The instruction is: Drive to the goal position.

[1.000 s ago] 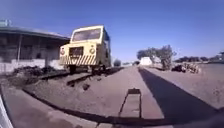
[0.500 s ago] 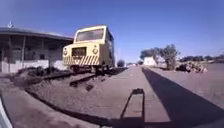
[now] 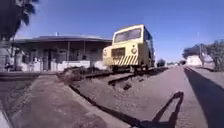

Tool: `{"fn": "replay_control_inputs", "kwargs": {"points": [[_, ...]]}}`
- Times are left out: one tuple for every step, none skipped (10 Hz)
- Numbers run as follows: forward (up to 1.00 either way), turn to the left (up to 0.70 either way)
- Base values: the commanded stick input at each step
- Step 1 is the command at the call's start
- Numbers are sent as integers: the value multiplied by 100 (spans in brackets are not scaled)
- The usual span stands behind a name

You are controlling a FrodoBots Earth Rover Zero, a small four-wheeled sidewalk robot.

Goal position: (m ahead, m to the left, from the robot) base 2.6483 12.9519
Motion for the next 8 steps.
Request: {"fn": "replay_control_inputs", "kwargs": {"points": [[0,45],[0,45],[0,45],[0,45],[0,45],[0,45],[0,45],[0,45]]}}
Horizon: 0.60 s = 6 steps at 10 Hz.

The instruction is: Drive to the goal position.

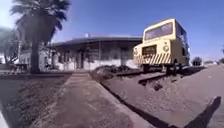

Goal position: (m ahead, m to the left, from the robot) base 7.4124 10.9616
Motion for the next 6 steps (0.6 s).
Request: {"fn": "replay_control_inputs", "kwargs": {"points": [[0,45],[0,45],[0,45],[0,45],[0,45],[0,45]]}}
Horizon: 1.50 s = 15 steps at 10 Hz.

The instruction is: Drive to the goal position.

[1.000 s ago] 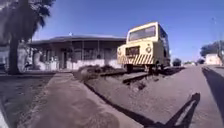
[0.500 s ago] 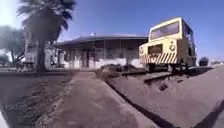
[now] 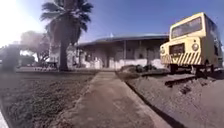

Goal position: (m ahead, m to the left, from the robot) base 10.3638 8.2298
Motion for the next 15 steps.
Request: {"fn": "replay_control_inputs", "kwargs": {"points": [[0,45],[0,45],[0,45],[0,45],[0,45],[0,45],[0,45],[0,45],[0,45],[0,45],[0,30],[0,16],[0,6],[0,0],[0,0]]}}
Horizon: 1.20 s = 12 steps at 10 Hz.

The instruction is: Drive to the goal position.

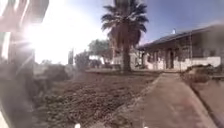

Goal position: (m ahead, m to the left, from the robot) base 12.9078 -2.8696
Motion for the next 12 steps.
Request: {"fn": "replay_control_inputs", "kwargs": {"points": [[0,-44],[0,-45],[0,-45],[0,-44],[0,-19],[0,0],[0,0],[0,0],[0,0],[0,0],[0,0],[0,0]]}}
